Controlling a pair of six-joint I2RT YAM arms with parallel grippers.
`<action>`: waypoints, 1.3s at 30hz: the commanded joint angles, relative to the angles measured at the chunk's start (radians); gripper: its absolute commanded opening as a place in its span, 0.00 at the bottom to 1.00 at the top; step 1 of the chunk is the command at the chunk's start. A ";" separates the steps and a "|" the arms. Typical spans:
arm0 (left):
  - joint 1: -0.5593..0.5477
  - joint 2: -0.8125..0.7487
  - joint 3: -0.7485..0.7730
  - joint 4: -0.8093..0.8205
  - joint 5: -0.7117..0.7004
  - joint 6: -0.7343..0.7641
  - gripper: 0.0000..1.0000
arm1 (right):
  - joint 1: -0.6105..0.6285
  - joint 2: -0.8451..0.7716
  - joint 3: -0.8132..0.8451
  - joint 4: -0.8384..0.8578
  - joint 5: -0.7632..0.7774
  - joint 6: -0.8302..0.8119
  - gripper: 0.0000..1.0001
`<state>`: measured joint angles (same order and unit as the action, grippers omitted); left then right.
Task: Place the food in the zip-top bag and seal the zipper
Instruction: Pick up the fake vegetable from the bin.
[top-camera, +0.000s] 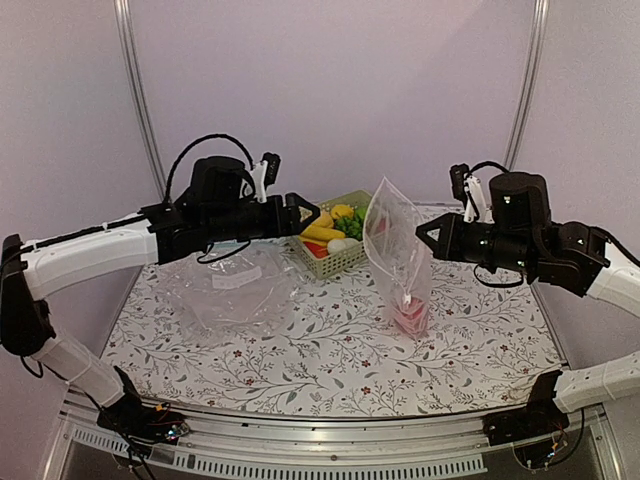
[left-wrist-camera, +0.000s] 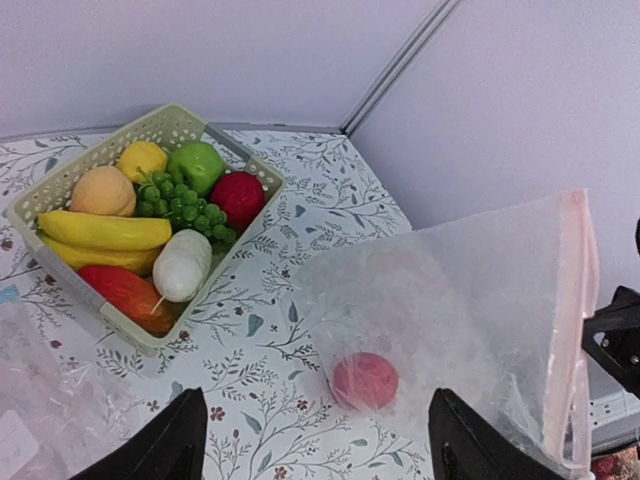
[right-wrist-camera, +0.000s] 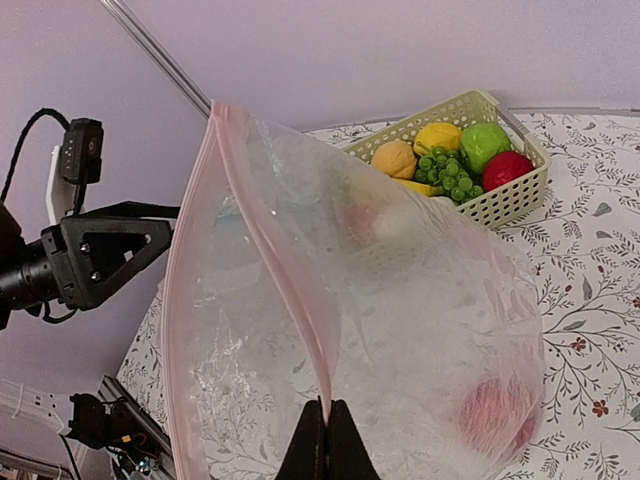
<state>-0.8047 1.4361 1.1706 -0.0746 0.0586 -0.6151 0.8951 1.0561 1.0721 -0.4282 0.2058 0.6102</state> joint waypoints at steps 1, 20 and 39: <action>0.048 0.156 0.108 -0.146 -0.037 0.078 0.76 | -0.006 0.011 -0.014 0.008 -0.004 0.005 0.00; 0.111 0.748 0.615 -0.351 -0.043 0.228 0.64 | -0.006 0.017 -0.005 0.011 -0.027 -0.006 0.00; 0.141 0.886 0.717 -0.328 0.071 0.251 0.52 | -0.006 0.047 -0.003 0.026 -0.052 -0.004 0.00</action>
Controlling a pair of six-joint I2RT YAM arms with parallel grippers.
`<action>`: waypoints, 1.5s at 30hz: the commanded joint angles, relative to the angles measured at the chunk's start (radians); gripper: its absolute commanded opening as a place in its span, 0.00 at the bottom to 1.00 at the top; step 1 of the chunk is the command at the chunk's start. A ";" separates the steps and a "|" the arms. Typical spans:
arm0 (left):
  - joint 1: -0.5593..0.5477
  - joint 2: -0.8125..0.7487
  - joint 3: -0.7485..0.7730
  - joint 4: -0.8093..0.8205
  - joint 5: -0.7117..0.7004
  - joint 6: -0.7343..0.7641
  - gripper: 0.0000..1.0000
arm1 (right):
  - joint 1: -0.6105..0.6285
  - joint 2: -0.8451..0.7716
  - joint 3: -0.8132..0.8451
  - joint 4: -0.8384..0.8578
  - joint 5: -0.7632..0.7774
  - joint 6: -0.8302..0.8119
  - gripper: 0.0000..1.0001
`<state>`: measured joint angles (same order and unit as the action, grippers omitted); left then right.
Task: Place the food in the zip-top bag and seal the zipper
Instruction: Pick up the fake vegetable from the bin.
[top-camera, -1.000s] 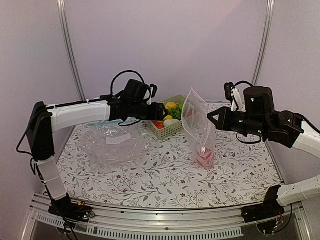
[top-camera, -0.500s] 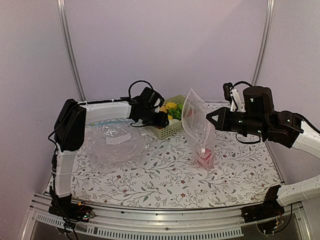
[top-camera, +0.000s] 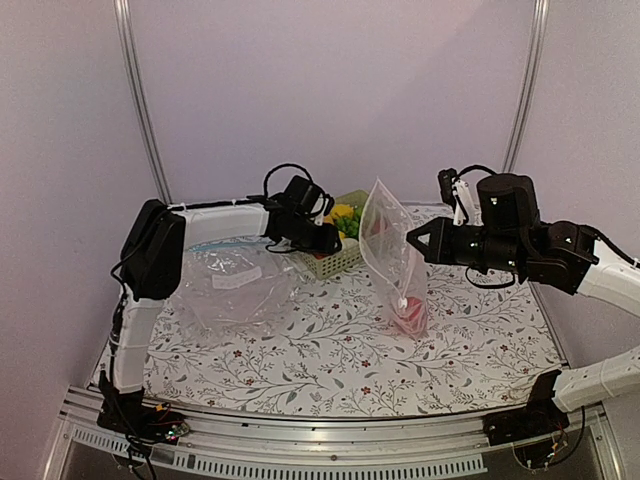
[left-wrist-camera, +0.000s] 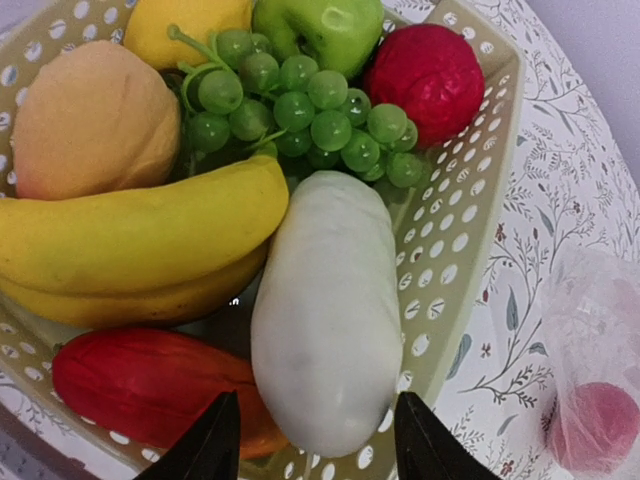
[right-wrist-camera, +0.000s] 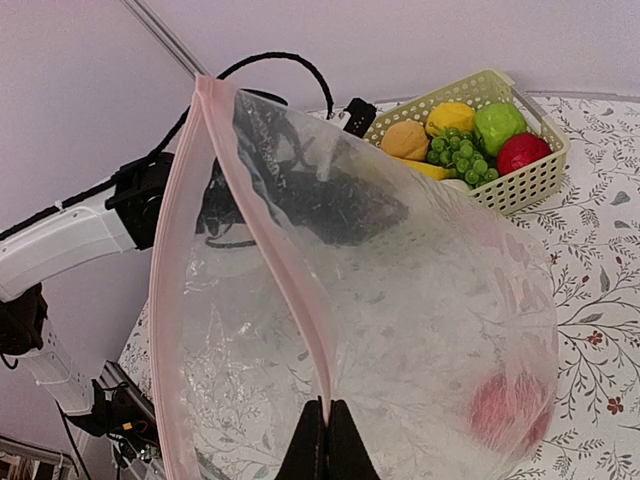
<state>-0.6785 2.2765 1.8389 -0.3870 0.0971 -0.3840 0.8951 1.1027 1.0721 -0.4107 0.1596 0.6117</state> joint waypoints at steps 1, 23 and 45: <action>0.015 0.057 0.057 -0.016 0.036 0.018 0.51 | -0.006 -0.001 -0.004 0.008 -0.006 -0.004 0.00; 0.017 -0.064 -0.015 0.078 0.003 -0.019 0.23 | -0.006 -0.012 -0.009 0.002 -0.003 -0.010 0.00; -0.080 -0.799 -0.702 0.346 -0.175 -0.061 0.22 | -0.005 0.000 0.007 0.002 -0.004 -0.021 0.00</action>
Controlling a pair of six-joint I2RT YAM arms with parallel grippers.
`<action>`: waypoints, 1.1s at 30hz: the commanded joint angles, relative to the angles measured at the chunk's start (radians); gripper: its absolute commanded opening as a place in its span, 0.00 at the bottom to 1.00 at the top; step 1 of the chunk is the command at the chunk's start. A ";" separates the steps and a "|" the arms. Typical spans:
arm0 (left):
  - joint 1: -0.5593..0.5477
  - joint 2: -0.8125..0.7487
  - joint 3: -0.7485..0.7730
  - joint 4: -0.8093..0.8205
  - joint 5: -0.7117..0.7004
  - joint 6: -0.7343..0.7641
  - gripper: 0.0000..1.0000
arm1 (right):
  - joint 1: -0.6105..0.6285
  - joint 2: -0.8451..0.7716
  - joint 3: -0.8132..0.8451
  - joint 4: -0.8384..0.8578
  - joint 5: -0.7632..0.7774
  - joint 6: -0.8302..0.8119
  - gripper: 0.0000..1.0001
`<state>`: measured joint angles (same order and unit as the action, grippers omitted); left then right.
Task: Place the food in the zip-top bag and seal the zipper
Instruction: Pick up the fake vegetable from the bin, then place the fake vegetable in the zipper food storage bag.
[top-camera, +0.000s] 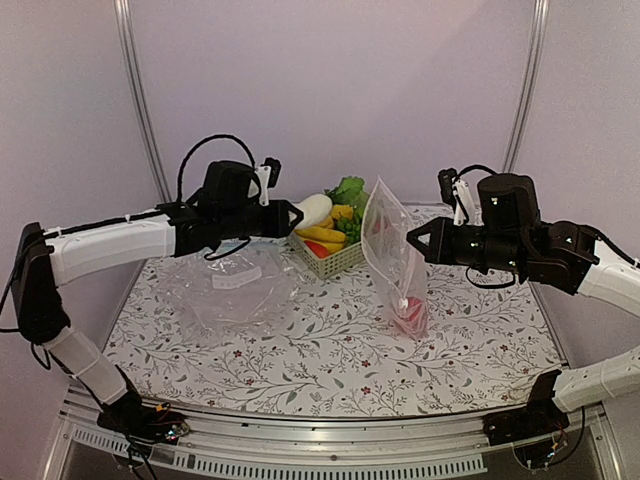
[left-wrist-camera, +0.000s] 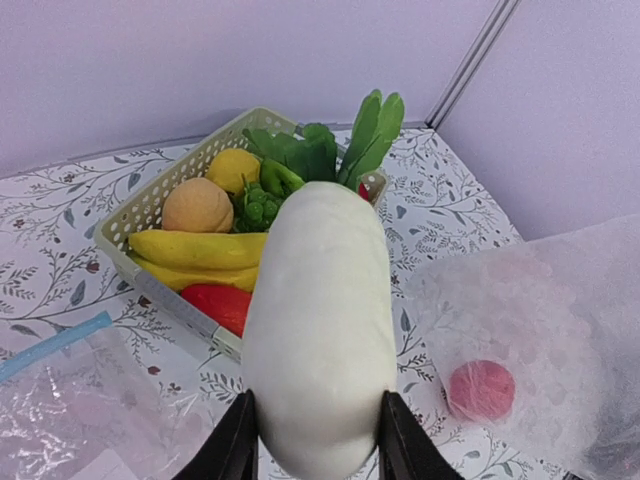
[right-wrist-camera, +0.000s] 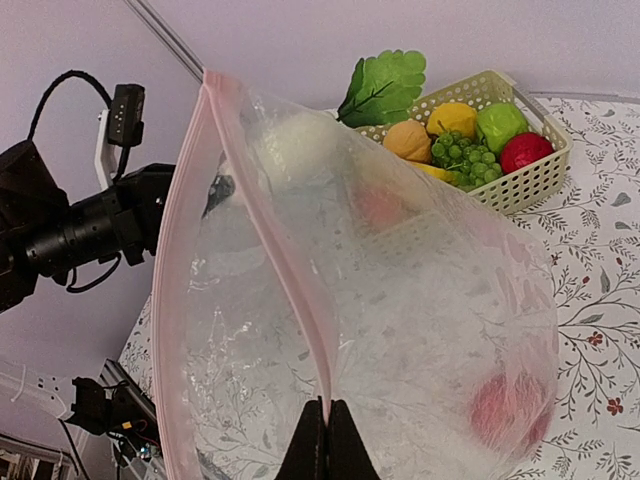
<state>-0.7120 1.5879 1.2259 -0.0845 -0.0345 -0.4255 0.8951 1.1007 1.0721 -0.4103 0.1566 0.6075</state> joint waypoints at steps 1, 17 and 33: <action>-0.056 -0.145 -0.112 0.041 -0.045 -0.021 0.22 | -0.005 0.003 0.010 0.001 0.000 -0.020 0.00; -0.188 -0.518 -0.211 -0.171 0.038 -0.106 0.22 | -0.006 0.046 0.025 -0.002 -0.009 -0.033 0.00; -0.301 -0.549 -0.142 -0.155 0.207 -0.100 0.21 | -0.006 0.064 0.039 -0.032 0.005 -0.053 0.00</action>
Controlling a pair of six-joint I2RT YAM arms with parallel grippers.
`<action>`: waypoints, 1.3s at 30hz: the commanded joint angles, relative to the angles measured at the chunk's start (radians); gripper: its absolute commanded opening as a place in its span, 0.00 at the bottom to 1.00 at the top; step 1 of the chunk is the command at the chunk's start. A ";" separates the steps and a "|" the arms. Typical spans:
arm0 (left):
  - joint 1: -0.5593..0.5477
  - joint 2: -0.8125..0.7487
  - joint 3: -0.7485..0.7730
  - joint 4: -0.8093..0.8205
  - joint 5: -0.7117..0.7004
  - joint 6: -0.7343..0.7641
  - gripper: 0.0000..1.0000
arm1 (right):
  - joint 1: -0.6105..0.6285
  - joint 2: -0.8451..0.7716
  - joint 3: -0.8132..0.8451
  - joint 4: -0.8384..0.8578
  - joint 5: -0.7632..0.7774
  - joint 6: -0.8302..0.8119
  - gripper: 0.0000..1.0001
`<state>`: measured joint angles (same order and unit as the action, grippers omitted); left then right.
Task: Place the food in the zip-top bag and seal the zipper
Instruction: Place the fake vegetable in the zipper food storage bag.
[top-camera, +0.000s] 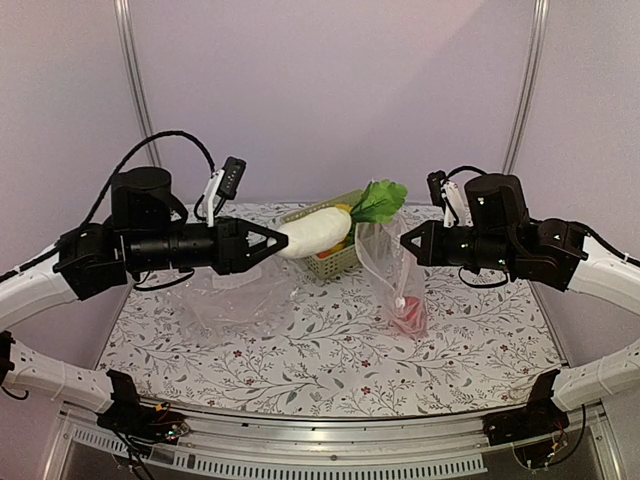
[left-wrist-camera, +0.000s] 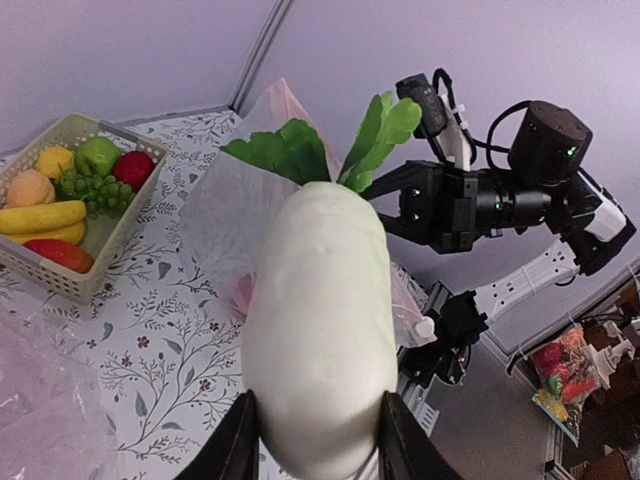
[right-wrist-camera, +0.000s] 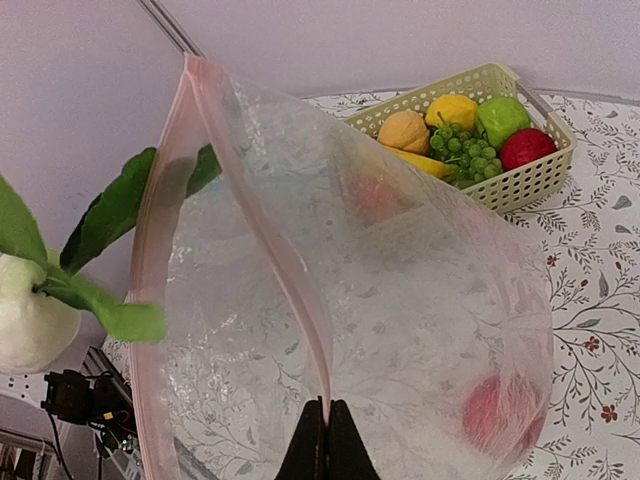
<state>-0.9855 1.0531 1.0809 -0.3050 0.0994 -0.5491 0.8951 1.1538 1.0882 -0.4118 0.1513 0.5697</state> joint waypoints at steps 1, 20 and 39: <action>-0.030 -0.012 -0.008 0.095 0.103 0.025 0.21 | -0.005 0.011 0.023 -0.030 0.011 -0.016 0.00; -0.036 0.163 0.102 -0.089 0.046 0.009 0.21 | -0.004 0.006 0.018 -0.039 0.014 -0.039 0.00; -0.035 0.279 0.249 -0.363 -0.090 -0.015 0.19 | 0.064 0.033 0.049 0.000 -0.015 -0.115 0.00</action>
<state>-1.0073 1.3178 1.2972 -0.6060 0.0422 -0.5560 0.9432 1.1656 1.1084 -0.4229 0.1490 0.4820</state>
